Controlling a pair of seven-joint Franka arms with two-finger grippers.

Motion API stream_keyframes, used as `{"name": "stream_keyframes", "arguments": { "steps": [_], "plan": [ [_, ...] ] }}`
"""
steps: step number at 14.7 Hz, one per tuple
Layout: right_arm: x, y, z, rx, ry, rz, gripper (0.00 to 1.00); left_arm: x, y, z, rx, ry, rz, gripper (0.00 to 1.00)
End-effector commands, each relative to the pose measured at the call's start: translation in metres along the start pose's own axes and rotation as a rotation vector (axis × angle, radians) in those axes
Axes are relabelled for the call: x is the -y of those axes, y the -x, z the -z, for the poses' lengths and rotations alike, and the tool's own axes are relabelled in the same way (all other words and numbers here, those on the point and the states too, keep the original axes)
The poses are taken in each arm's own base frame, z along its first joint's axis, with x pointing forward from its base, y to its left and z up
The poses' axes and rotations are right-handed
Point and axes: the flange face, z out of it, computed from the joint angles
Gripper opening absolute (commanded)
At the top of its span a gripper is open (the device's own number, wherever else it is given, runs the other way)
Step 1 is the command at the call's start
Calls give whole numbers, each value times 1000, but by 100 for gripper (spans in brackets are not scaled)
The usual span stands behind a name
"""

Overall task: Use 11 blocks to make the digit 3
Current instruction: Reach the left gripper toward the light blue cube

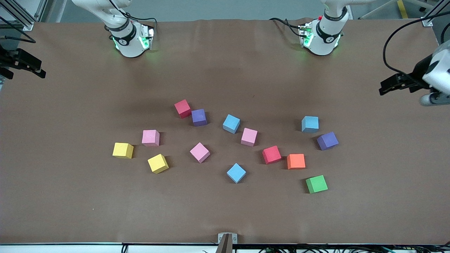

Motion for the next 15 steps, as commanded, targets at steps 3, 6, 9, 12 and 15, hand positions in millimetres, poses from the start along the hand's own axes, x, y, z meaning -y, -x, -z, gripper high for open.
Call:
{"name": "stream_keyframes", "arguments": {
  "steps": [3,6,9,12,15],
  "plan": [
    [-1,8,3,-21,-15,38,100,-22,5,-77,123,19,-17,100],
    [-1,8,12,-32,-13,28,100,-59,7,-146,93,1,31,100],
    [-5,3,11,-30,-11,30,100,-84,16,-207,8,4,74,100],
    [-7,-8,1,-17,-12,28,100,-97,30,-257,-87,26,78,100],
    [-13,-13,-6,-6,-3,23,100,-96,36,-292,-137,45,74,100]
  ]
}}
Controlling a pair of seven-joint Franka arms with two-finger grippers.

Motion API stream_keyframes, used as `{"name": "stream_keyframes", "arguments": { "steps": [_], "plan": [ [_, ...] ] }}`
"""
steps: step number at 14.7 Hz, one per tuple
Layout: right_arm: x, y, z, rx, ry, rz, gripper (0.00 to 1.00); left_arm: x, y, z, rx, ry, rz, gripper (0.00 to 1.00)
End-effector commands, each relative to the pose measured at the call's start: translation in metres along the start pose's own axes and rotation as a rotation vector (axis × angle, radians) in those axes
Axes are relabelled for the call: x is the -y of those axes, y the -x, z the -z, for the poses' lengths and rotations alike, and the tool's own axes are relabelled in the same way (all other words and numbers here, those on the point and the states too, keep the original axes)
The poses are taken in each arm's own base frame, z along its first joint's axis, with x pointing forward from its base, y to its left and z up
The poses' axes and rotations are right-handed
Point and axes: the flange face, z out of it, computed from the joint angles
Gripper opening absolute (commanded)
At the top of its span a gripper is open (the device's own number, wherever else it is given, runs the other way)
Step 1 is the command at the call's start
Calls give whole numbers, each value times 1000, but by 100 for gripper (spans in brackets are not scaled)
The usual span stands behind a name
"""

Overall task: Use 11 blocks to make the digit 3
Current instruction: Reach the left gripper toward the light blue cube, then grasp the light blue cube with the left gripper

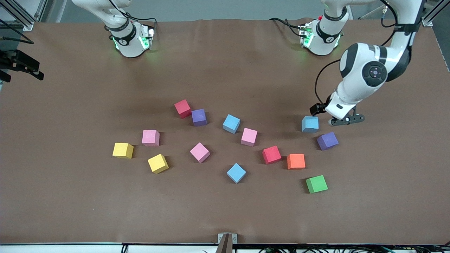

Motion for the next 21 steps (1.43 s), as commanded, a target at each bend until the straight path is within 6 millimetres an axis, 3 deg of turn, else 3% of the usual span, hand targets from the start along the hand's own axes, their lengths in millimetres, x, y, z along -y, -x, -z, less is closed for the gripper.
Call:
{"name": "stream_keyframes", "arguments": {
  "steps": [1,4,6,7,9,11,15,17,19,21],
  "plan": [
    [-10,-9,-7,1,3,1,100,4,11,-23,-30,21,12,100],
    [-15,-34,-39,31,8,-4,100,2,7,-53,-29,38,15,100],
    [-18,-38,-40,33,30,-3,100,-4,7,-69,-30,48,4,100],
    [-19,-43,-50,51,36,-5,100,-6,5,-74,-32,52,1,100],
    [-23,-63,-92,129,34,-5,100,-11,1,-82,-25,54,-10,100],
    [-30,-68,-100,128,55,-12,100,-16,0,-88,-17,56,-18,98],
    [-33,-70,-109,156,73,-27,100,-21,-9,-94,-29,27,-85,81],
    [-30,-70,-108,152,69,-74,100,-21,-9,-98,-26,14,-108,66],
    [-15,-72,-111,151,44,-217,100,-22,-11,-97,-30,11,-115,51],
    [15,-76,-115,144,47,-334,100,-30,-9,-88,-41,10,-112,45]
  ]
}}
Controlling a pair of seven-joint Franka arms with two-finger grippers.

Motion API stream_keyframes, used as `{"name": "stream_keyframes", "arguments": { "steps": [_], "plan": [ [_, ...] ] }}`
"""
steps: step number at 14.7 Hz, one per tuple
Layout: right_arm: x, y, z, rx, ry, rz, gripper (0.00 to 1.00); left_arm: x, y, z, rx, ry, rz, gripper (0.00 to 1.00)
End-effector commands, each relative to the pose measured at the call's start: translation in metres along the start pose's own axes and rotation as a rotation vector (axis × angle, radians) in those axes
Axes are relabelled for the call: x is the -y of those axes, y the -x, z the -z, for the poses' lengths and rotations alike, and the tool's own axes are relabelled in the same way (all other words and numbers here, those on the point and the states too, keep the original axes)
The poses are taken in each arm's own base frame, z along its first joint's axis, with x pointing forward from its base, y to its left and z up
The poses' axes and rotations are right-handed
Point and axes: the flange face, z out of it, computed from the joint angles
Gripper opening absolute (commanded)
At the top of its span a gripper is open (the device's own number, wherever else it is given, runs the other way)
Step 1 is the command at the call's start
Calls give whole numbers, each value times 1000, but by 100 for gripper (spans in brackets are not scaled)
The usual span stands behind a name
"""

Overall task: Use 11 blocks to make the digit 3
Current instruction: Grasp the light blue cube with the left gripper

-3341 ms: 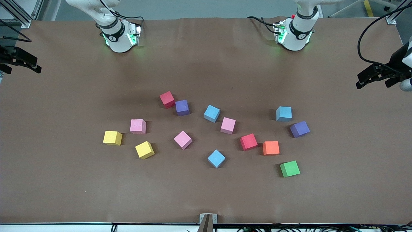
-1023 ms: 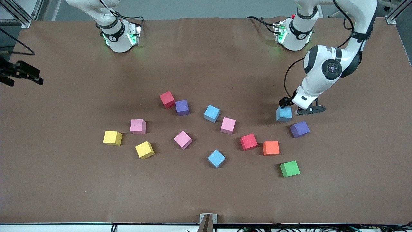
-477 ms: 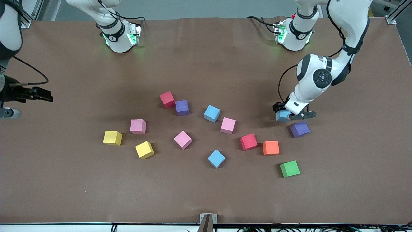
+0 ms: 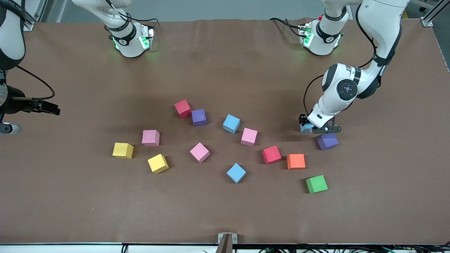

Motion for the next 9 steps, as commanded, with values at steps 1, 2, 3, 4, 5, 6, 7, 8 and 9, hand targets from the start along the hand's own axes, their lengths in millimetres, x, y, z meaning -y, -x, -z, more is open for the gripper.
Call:
{"name": "stream_keyframes", "arguments": {
  "steps": [1,2,3,4,5,6,7,8,9],
  "plan": [
    [43,7,3,-9,-7,-133,100,-20,1,15,-25,-9,-1,43],
    [59,9,4,-23,-10,-166,100,-36,7,21,-20,-17,14,43],
    [76,10,4,-35,-13,-204,100,-55,14,26,-15,-24,22,43],
    [94,14,-1,-33,-26,-217,100,-74,21,30,-8,-30,33,43],
    [113,16,-5,-34,-55,-233,100,-99,31,33,4,-36,45,43],
    [123,17,-10,-35,-65,-269,100,-119,39,36,16,-45,56,43],
    [136,20,-17,-34,-66,-277,100,-141,50,38,29,-55,61,43],
    [154,24,-32,-38,-66,-267,100,-164,61,40,33,-59,66,43],
    [166,26,-49,-46,-68,-291,100,-185,73,41,29,-57,73,43]
  ]
}}
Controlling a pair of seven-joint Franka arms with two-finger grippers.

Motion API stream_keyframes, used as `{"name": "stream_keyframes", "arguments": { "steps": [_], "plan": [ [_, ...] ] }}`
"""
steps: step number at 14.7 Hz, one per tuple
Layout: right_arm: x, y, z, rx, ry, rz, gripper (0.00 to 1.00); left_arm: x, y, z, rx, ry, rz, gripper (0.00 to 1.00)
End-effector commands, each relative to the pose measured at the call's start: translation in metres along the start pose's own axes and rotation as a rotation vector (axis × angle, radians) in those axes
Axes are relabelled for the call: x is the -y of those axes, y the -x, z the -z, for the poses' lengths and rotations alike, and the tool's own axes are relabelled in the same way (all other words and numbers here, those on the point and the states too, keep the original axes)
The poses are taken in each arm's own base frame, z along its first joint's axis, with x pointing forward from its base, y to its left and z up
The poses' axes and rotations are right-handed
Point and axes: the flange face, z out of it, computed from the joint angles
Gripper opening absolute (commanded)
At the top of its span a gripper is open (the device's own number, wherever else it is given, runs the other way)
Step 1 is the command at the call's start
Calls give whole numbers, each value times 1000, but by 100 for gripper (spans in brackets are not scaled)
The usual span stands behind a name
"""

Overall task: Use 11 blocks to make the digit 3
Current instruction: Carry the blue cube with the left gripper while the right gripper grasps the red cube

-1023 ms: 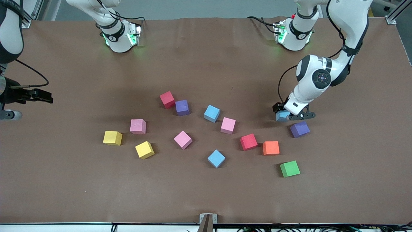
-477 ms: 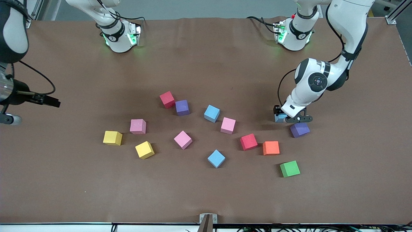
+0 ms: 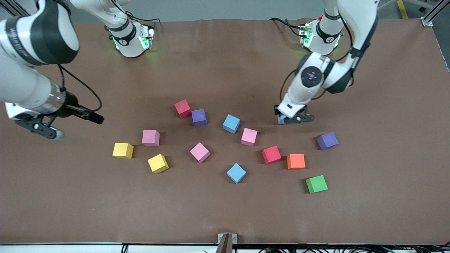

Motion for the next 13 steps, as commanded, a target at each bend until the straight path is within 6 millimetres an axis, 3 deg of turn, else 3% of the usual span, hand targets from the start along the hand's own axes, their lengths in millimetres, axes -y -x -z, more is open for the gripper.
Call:
{"name": "stream_keyframes", "arguments": {
  "steps": [1,3,7,10,12,13],
  "plan": [
    [24,22,-46,-1,-13,-82,100,-52,31,8,-8,-13,27,43],
    [35,41,-82,-7,-13,-153,100,-99,57,8,-10,4,42,43],
    [29,72,-149,-9,-10,-311,100,-181,100,-6,5,37,50,43],
    [59,126,-206,-41,-33,-400,100,-217,115,-15,12,55,35,43],
    [86,155,-223,-65,-67,-446,100,-231,118,-23,-1,53,4,43],
    [90,159,-233,-61,-56,-461,100,-235,115,-25,-11,52,-3,43]
  ]
}}
